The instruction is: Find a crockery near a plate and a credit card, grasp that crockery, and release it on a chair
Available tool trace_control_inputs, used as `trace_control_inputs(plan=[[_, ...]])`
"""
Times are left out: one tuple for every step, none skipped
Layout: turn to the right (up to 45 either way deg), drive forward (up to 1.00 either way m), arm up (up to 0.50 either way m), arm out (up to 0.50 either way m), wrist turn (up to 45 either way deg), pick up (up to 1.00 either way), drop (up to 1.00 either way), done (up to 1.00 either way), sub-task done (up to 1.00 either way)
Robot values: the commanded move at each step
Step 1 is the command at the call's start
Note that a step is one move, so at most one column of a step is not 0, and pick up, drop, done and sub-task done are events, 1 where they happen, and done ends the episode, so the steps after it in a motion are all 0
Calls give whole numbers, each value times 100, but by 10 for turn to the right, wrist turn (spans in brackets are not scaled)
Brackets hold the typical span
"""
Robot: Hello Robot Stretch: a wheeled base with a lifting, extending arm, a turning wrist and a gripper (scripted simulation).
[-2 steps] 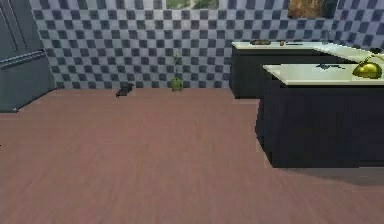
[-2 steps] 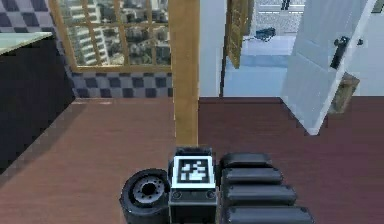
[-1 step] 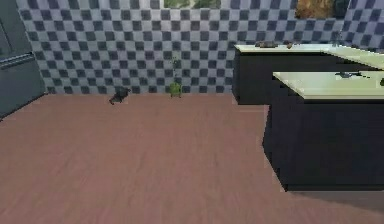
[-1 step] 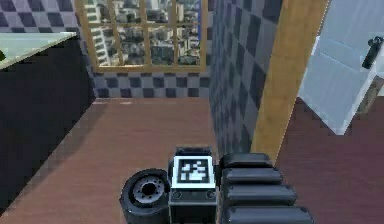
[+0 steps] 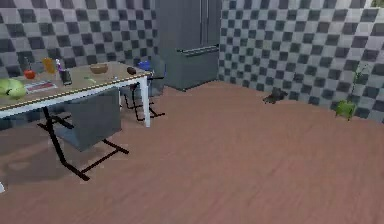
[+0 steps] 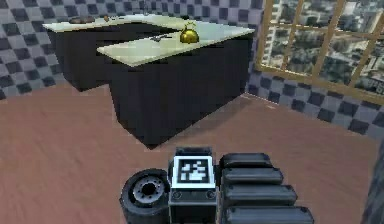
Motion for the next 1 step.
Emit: trace_control_inputs(plan=[[-450, 0, 0, 0, 0, 0, 0, 0, 0]])
